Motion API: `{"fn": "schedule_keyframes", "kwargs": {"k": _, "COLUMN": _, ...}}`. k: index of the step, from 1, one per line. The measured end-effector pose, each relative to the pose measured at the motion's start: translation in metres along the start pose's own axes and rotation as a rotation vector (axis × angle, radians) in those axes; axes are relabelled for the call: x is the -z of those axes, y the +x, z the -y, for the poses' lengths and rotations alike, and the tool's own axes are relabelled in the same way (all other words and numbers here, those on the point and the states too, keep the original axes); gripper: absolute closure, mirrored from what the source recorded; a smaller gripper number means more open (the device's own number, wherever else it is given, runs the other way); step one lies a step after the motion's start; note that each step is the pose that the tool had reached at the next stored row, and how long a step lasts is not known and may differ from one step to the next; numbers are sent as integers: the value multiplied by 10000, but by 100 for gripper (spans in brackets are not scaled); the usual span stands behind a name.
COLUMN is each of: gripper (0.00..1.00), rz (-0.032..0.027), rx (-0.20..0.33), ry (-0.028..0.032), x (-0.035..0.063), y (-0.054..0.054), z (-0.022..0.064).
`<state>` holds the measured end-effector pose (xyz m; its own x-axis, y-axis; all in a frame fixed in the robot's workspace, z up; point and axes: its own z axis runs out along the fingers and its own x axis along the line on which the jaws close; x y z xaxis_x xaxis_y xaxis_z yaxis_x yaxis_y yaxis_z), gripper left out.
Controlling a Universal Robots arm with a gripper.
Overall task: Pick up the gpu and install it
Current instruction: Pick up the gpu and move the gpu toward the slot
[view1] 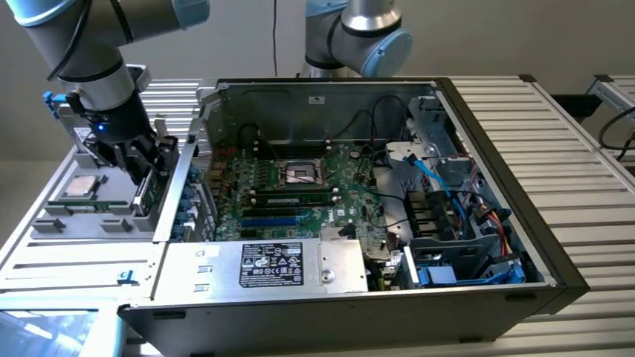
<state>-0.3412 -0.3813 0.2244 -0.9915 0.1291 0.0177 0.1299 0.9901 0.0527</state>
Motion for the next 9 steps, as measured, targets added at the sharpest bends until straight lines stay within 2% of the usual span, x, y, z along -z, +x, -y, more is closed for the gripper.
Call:
{"fn": "schedule_keyframes", "kwargs": {"k": 3, "gripper": 51, "rz": -3, "rx": 0, "ry": -1, "x": -1, "y": -1, "z": 0}}
{"fn": "schedule_keyframes", "kwargs": {"k": 5, "gripper": 63, "rz": -2, "rx": 1, "ry": -2, "x": -2, "y": -1, "z": 0}}
{"fn": "schedule_keyframes", "kwargs": {"k": 6, "gripper": 63, "rz": -3, "rx": 0, "ry": -3, "x": -2, "y": -1, "z": 0}}
{"fn": "schedule_keyframes", "kwargs": {"k": 7, "gripper": 69, "rz": -3, "rx": 1, "ry": -2, "x": -2, "y": -1, "z": 0}}
{"fn": "schedule_keyframes", "kwargs": {"k": 9, "gripper": 71, "rz": -3, "rx": 0, "ry": -2, "x": -2, "y": -1, "z": 0}}
